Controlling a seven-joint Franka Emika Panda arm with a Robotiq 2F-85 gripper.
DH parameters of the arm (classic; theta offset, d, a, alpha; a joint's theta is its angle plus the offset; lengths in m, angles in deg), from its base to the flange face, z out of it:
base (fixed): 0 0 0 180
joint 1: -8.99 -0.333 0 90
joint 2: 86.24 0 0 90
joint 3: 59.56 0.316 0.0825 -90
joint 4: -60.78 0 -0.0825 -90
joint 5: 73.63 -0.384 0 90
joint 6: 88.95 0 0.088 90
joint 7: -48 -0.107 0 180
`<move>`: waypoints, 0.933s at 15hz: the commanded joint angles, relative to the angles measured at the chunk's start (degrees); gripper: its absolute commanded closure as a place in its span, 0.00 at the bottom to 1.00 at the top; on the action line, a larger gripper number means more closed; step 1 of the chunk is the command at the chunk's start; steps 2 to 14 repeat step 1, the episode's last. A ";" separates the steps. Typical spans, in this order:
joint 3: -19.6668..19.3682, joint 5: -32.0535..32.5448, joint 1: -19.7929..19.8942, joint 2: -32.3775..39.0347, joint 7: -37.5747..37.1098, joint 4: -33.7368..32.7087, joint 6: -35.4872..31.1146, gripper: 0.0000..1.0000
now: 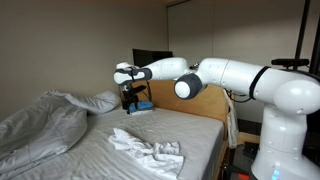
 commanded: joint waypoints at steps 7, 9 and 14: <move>0.00 0.00 0.00 0.00 0.01 0.00 0.01 0.00; 0.00 0.00 0.00 0.00 0.01 0.00 0.01 0.00; 0.00 0.00 0.00 0.00 0.01 0.00 0.01 0.00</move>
